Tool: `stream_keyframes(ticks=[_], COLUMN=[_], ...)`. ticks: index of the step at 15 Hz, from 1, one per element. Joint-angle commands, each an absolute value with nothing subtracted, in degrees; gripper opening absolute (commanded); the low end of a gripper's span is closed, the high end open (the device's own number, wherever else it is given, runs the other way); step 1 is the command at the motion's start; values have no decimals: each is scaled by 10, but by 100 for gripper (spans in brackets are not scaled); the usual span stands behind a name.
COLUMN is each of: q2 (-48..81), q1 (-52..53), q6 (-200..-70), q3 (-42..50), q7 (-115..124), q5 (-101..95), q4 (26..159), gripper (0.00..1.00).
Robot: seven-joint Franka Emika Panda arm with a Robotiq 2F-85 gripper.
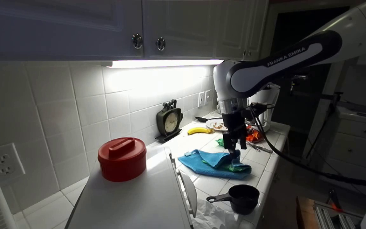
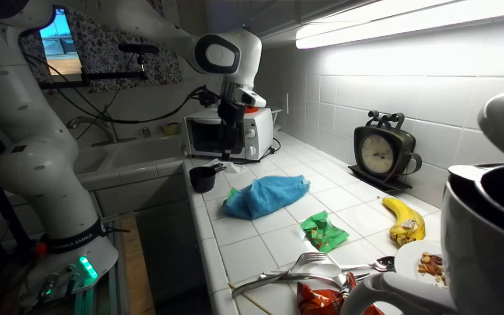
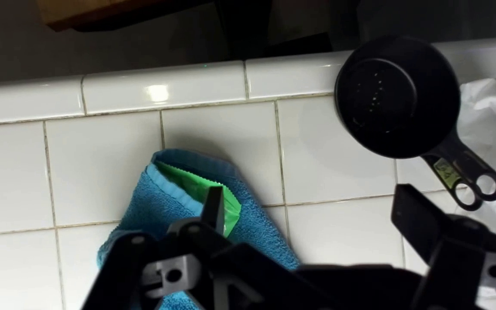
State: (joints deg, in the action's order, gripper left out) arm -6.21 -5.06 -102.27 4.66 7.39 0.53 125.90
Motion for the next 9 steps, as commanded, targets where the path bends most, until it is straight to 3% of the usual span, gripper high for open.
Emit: stream_keyframes(ticks=[1,9], q2=[-86,-10], q1=[-55,-64], q6=[-1084,-1345], q3=[55,85], q7=[3,-204], q5=[0,16], q4=[1269,1276], gripper=[100,100])
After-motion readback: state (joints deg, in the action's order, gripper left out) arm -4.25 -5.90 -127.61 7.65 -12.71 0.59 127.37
